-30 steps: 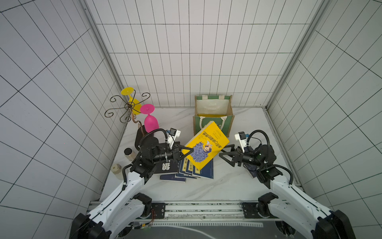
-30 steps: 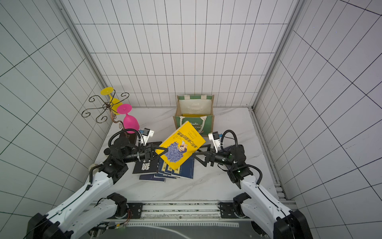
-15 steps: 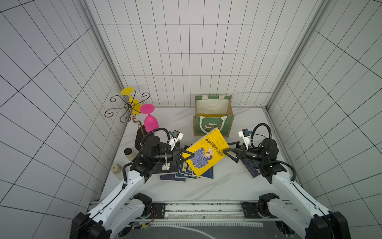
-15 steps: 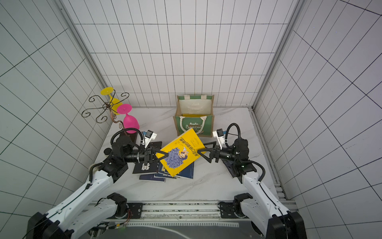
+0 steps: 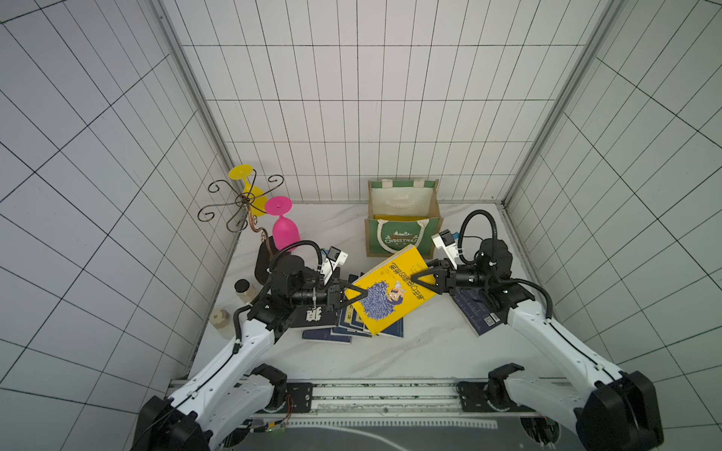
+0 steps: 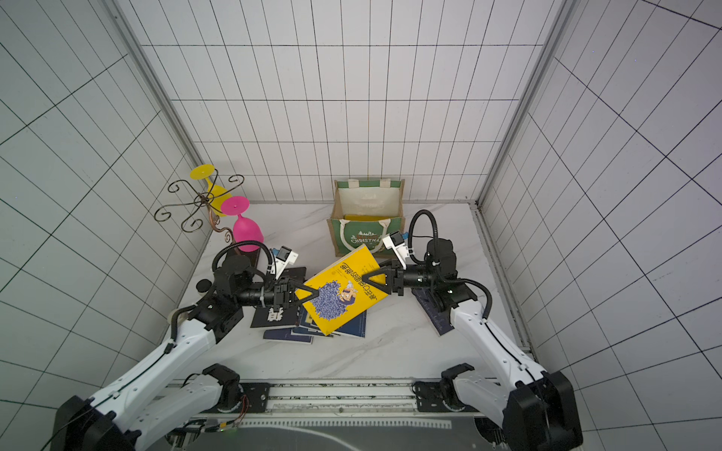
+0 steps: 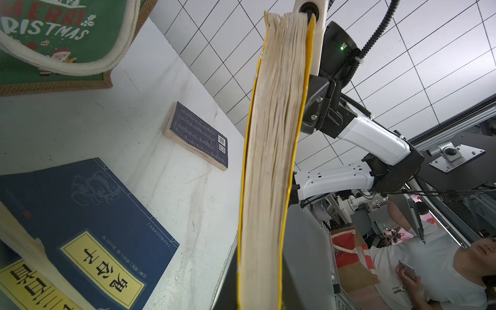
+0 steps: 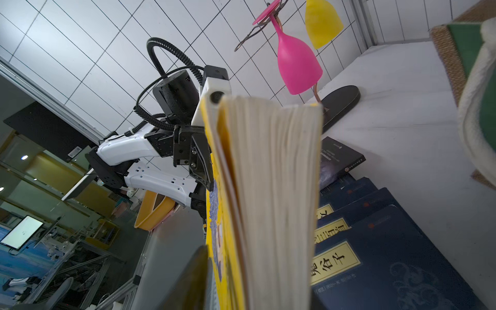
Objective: Put the books into the canvas bag
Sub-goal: Place the book in the canvas bag.
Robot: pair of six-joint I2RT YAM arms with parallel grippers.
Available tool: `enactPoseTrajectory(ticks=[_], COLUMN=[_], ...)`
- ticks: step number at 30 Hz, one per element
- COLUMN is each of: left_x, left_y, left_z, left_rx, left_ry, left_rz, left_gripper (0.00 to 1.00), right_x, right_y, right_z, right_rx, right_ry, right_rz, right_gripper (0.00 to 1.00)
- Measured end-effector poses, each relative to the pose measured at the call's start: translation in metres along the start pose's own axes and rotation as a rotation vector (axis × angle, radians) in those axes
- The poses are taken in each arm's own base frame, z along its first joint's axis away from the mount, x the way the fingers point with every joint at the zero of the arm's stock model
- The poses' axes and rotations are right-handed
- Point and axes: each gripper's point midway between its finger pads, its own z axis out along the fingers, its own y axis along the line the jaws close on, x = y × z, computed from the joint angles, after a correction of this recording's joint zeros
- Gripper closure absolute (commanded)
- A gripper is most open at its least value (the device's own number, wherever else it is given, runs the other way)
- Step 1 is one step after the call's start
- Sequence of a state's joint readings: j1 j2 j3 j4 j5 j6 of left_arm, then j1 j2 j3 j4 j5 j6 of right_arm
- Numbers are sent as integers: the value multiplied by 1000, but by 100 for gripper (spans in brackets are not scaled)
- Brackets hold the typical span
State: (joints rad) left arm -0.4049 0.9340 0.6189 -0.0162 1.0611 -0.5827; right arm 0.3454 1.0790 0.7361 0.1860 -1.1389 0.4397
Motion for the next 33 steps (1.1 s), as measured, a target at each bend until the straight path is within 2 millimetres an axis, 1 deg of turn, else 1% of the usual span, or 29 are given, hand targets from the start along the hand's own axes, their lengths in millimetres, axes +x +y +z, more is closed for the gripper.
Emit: enactPoseTrajectory(ticks=[1,3,5,7,8,10,12,14,16,19,22,25,28,31,33], left_x=[1,1,1,0,0,0,0,2,6,11,15,19,17,11,10], left_y=[1,2,3,4,6,9,13,18,25,30,26,15,2,-7,-10], left_z=[0,0,0,1,1,2,2,1,-2,-6,-9,-9,-9,-10,-10], left_rx=[-2,-7,-9,-12,-15,-27,-46,-79,-122,-176,-200,-196,-190,-209,-227], left_ry=[2,3,0,-1,-1,-1,-6,-8,-7,-6,-8,1,11,18,25], left_rz=[-5,-12,-11,-7,-7,-16,-10,-10,-13,-5,22,66,118,172,206], left_gripper=[100,100,75,39,32,24,18,17,14,14,3,3,3,3,3], right_x=[0,-1,-4,-9,-12,-20,-36,-59,-92,-138,-178,-217,-248,-268,-273], right_y=[0,2,5,8,9,11,11,8,3,-7,-19,-37,-63,-94,-114], right_z=[0,0,0,1,1,0,-1,-4,-9,-21,-33,-46,-58,-66,-68], right_rx=[5,15,30,49,60,86,115,149,200,283,359,427,494,560,597], right_ry=[11,28,41,48,48,44,27,-6,-60,-147,-227,-304,-369,-407,-416], right_rz=[6,12,14,17,16,18,16,12,0,-19,-32,-20,7,43,69], right_gripper=[100,100,100,100,100,100,100,100,100,100,100,100,100,100,100])
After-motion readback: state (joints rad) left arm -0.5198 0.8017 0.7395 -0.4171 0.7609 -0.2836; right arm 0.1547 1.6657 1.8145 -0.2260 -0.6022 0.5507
